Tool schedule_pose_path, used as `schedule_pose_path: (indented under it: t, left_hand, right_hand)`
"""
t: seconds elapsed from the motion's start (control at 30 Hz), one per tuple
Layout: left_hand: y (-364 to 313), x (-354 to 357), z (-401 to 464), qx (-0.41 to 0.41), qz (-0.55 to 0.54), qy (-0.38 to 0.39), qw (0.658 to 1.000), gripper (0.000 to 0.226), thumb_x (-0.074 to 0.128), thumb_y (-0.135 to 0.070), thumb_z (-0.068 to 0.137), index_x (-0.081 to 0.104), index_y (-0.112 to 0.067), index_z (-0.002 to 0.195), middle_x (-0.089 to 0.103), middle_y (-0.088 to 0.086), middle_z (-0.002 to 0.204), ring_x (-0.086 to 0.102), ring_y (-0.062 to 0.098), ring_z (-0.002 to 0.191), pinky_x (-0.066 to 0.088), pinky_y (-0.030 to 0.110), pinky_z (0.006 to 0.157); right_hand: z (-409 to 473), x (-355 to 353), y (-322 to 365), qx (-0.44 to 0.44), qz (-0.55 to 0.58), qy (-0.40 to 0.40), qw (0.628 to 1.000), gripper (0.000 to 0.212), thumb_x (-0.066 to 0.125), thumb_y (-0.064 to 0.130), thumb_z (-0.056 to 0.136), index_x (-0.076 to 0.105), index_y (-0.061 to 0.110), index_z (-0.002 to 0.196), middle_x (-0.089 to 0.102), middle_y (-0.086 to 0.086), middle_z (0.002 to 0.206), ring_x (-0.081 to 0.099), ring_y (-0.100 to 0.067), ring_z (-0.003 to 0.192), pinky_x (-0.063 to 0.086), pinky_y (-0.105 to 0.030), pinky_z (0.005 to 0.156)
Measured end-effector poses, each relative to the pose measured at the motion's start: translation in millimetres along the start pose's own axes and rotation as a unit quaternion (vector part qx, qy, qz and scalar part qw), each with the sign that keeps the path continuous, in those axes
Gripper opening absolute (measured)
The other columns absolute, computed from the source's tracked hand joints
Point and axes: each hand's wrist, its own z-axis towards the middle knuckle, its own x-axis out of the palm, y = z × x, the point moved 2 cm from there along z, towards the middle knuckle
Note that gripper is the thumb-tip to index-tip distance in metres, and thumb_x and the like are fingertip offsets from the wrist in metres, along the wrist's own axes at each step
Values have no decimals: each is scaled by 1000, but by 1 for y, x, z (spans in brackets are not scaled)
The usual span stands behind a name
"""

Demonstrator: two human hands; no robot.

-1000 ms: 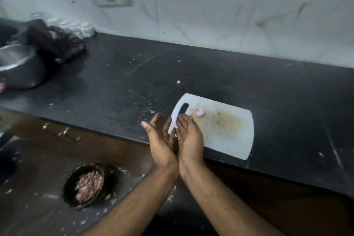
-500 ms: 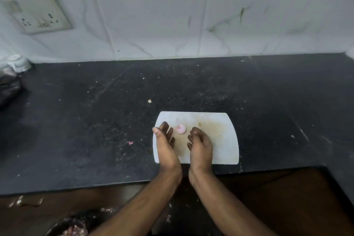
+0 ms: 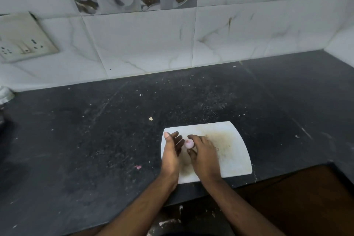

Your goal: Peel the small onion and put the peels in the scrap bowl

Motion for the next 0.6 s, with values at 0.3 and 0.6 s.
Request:
schedule_pose_path:
  t: [0.3,0.6]
  left_hand:
    - [0,2,6,61,107,27,992,66,32,-65,94,59,-22,138,62,-5,139,57,7,129,37,32,116]
    - [4,-1,17,150,249,-12,957,36,59,-18,103,54,-22,138,60,-7,136,57,0,120,42,5,93]
  right_hand:
    - [4,-15,-26,57,17,-18,998,46,76,31,88,59,31,131,60,6,117,54,-20,110,45,-38,91]
    - [4,-21,-30,39,79,-18,996,55,69,40,94,53,18,142,55,3,132,54,-16,121,49,-36,99]
